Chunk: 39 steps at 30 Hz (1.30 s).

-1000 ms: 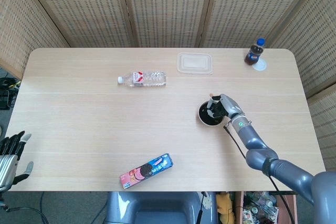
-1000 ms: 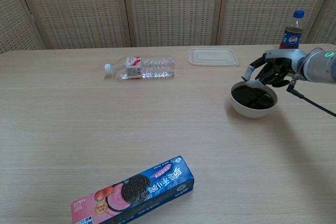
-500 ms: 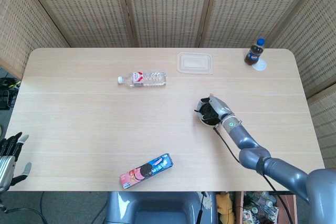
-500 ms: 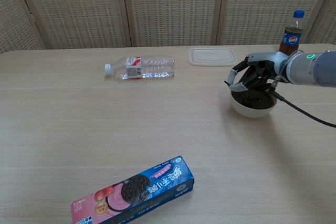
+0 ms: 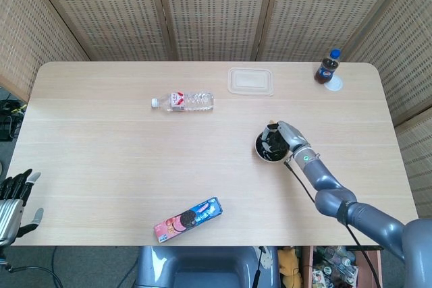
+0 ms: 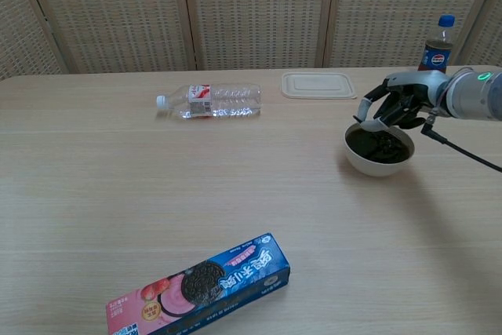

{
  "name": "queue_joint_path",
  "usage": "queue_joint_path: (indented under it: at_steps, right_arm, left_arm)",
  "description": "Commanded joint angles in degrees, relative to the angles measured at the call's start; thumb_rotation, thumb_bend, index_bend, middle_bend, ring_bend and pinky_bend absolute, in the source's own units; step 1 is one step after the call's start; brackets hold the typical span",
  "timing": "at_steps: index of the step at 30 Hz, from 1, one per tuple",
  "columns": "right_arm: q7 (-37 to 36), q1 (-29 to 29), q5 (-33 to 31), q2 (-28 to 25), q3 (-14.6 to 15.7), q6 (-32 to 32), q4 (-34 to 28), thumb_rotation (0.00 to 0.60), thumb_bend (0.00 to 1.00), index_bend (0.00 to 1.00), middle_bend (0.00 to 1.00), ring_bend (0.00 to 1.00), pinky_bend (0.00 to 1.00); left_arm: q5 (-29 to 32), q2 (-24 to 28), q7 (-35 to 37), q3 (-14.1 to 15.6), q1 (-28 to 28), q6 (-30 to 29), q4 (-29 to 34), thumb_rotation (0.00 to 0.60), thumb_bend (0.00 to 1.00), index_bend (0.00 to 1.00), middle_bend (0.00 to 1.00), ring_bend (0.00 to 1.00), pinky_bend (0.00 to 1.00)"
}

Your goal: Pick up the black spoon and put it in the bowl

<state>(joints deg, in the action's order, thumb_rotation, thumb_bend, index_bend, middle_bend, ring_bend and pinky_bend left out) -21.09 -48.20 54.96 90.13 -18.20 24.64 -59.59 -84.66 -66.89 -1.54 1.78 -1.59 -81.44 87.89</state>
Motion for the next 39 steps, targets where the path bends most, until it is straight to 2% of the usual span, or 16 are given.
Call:
queue_joint_path:
  at_steps: [1,6,20,33,39]
  right_arm:
    - [-0.18,-0.97,0.13,0.88,-0.54,-0.78,1.58,0.600,0.91,0.77,1.00,1.00,1.00]
    - [-0.12,-1.83,0.70,1.58,-0.78,-1.39,2.18,0.600,0.91,0.77,1.00,1.00,1.00]
    - [0.20,0.06,1.77,-0.28,0.62,-0.37,-2.58,0.600,0.91,0.77,1.00,1.00,1.00]
    - [0.25,-1.68,1.53,0.75,-0.21,-1.61,3.40,0.600,0.91,0.77,1.00,1.00,1.00]
    - [0.10,-2.07,2.32,0.99,-0.42,-1.70,2.18,0.600,0.91,0.77,1.00,1.00,1.00]
  left_arm:
    - [-0.01,0.11,-0.14,0.04,0.09,-0.12,0.16,0.600,0.45,0.00,0.00,0.00,0.00]
    - [0.23,0.31,-0.19,0.19,0.45,-0.34,0.29,0.600,0.45,0.00,0.00,0.00,0.00]
    - [0.16,0.15,0.31,0.14,0.35,-0.09,-0.15,0.600,0.45,0.00,0.00,0.00,0.00]
    - [0.18,0.13,-0.42,0.22,0.44,-0.20,0.46,0.600,0.45,0.00,0.00,0.00,0.00]
    - [0.38,0.23,-0.27,0.32,0.76,-0.36,0.39,0.600,0.45,0.00,0.00,0.00,0.00]
